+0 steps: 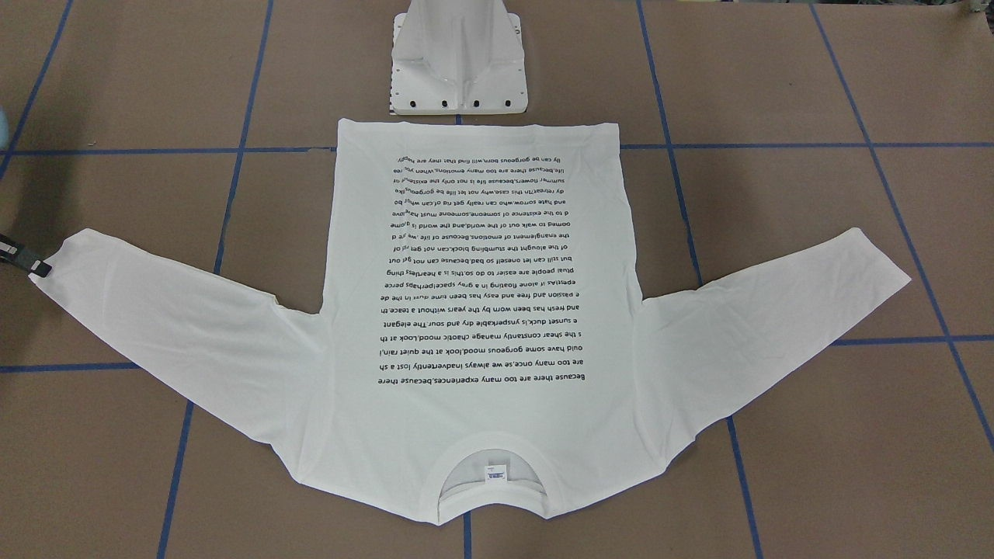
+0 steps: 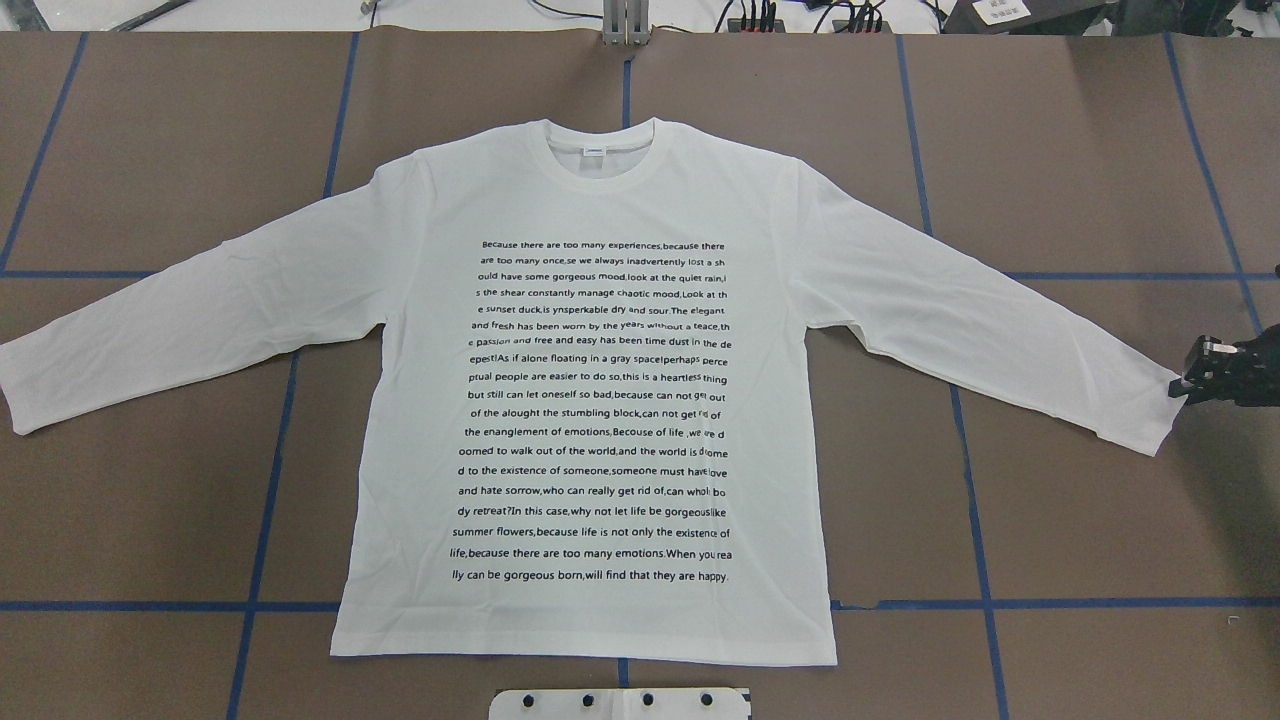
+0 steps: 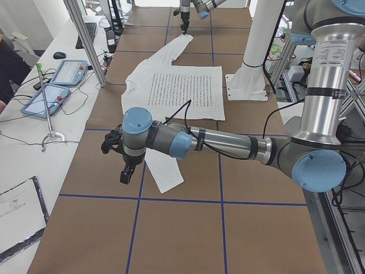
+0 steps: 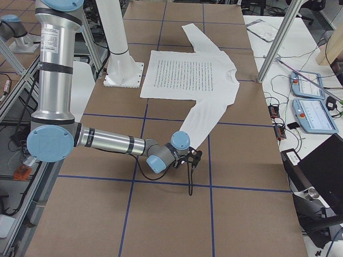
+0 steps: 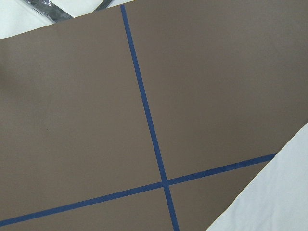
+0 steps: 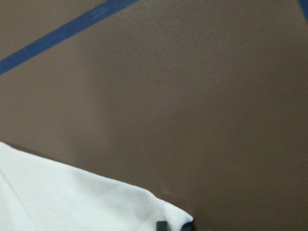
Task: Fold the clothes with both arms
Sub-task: 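Move the right gripper toward the cuff of the sleeve nearest it, then grasp the sleeve cuff with the right gripper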
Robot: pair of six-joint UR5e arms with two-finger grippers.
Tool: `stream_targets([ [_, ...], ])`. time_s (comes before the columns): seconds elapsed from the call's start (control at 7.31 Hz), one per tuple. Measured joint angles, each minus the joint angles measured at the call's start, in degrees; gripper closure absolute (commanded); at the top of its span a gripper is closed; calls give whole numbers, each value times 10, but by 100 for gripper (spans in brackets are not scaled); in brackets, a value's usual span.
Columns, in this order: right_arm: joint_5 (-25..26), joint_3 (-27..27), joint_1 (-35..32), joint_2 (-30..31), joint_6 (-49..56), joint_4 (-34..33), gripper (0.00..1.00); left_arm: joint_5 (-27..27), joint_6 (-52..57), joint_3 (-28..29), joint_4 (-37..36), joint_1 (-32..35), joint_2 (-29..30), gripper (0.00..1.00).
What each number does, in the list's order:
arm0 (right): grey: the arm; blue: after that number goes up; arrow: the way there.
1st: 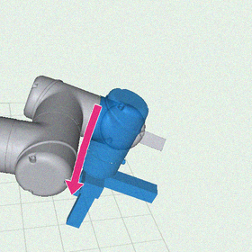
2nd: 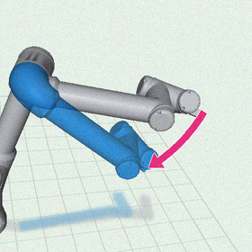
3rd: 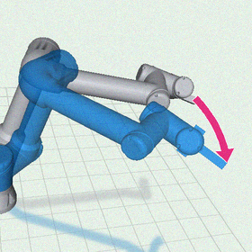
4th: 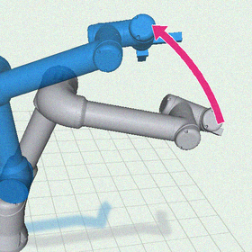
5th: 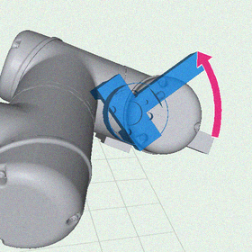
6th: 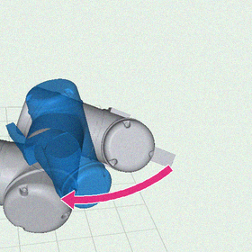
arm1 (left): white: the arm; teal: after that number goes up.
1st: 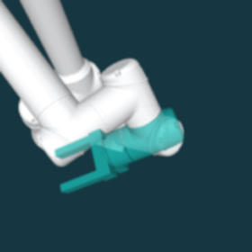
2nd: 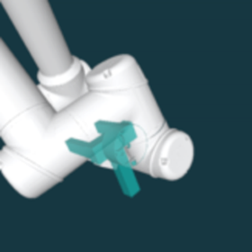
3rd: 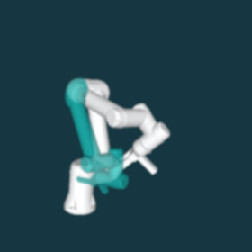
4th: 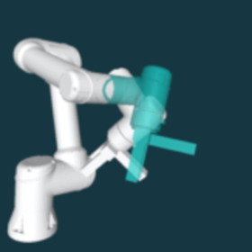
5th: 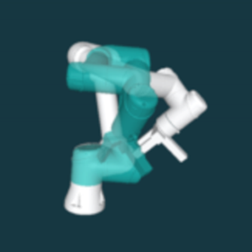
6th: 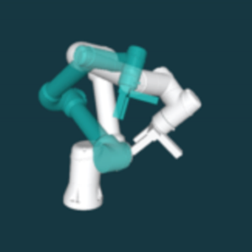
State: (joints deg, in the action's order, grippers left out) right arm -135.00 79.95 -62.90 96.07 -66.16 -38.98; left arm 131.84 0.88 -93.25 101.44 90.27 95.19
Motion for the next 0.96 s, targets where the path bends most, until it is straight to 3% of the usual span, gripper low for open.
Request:
stream_targets([
  [0.41,-9,17,2,0,-6,0,100,0,0,0,0,0,0,1],
  [0.68,-25,76,2,-4,-48,-7,100,0,0,-1,0,0,0,1],
  [0.96,-27,103,9,-52,-106,-31,100,0,0,-1,0,0,0,1],
])
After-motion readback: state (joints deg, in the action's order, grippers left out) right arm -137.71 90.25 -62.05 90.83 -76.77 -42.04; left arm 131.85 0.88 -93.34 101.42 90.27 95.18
